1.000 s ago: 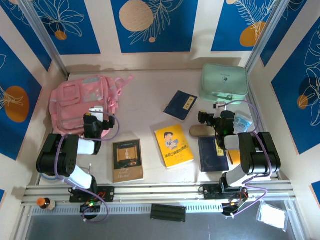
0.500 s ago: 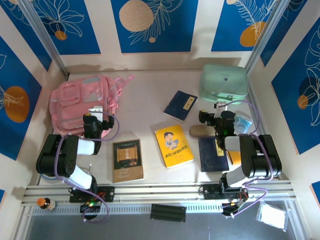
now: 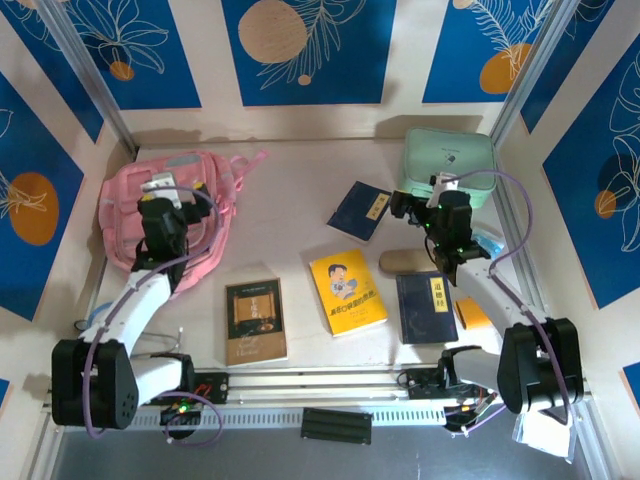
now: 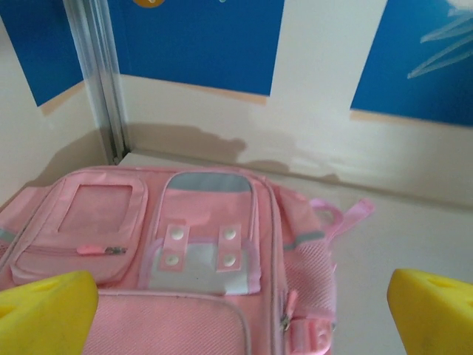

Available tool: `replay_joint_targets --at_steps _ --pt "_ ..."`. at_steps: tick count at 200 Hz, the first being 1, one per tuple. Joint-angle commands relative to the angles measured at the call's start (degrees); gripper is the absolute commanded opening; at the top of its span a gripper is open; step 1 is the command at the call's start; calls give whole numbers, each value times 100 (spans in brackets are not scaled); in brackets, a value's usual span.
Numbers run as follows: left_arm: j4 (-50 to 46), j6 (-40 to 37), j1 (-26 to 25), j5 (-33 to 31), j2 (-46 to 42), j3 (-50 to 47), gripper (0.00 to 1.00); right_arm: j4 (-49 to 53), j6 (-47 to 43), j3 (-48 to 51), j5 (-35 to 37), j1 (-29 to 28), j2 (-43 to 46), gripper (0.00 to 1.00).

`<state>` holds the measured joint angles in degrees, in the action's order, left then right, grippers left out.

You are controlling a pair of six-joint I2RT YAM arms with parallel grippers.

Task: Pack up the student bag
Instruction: Move the student bag to the center of the table.

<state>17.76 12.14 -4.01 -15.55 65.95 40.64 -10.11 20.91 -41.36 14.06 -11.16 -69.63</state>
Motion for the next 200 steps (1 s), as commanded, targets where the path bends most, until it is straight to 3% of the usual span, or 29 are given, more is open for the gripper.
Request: replay_joint_targets --at_steps 1,24,43,101,160,200 --pt "-1325 721 36 44 199 403 100 1116 708 -487 -320 -342 -361 99" --pt "-1625 825 132 404 718 860 100 1223 1112 -873 -747 -597 -828 99" --pt "-2547 1017 172 572 1517 1710 100 1123 1209 -1056 -1119 -774 -1184 99" --pt "-3938 975 268 786 3520 3632 100 1255 1214 -1523 -1123 -1221 -1897 99" --pt "-5296 818 269 733 5500 5605 98 1269 1339 -1605 -1195 -1366 -2040 99" --pt "-5849 189 -229 628 6178 6101 94 1263 1413 -1576 -1204 -1398 -2149 100"
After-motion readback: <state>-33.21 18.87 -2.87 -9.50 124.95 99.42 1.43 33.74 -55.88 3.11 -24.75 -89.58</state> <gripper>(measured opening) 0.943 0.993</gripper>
